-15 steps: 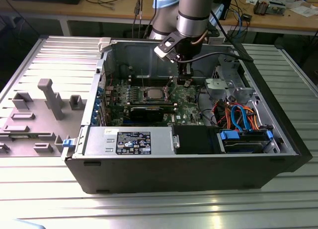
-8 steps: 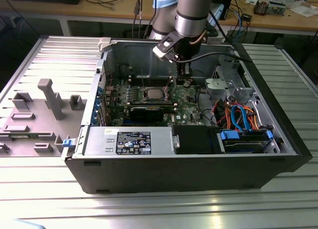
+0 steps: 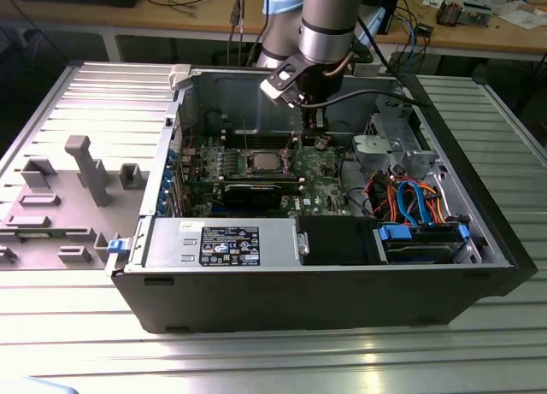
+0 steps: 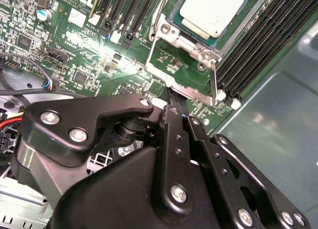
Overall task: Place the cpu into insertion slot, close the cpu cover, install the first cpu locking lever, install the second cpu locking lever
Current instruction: 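Close the cpu cover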
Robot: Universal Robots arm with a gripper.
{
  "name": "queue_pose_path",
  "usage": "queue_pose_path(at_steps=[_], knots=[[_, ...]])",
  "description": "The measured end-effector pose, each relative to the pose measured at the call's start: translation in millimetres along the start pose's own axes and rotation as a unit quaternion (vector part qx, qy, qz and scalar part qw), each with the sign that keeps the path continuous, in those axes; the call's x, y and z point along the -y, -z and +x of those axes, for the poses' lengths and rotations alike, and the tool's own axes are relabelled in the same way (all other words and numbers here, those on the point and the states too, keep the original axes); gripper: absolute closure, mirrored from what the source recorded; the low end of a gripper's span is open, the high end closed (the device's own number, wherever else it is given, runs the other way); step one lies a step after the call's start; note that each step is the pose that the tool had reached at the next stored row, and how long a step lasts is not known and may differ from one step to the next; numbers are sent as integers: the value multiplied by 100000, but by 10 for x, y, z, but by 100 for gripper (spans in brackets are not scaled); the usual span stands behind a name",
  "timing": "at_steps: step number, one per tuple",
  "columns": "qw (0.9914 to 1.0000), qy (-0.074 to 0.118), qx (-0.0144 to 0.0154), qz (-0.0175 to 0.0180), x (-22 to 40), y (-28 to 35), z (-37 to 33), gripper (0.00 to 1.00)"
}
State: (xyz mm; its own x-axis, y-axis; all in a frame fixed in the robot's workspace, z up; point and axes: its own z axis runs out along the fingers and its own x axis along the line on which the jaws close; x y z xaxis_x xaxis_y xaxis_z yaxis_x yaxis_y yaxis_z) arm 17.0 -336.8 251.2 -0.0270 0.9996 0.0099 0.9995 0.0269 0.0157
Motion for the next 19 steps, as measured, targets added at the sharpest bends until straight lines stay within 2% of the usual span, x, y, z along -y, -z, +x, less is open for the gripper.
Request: queue_pose_path(at_steps=[19], knots=[[100000,-5,-3,0,44,0,1,89]])
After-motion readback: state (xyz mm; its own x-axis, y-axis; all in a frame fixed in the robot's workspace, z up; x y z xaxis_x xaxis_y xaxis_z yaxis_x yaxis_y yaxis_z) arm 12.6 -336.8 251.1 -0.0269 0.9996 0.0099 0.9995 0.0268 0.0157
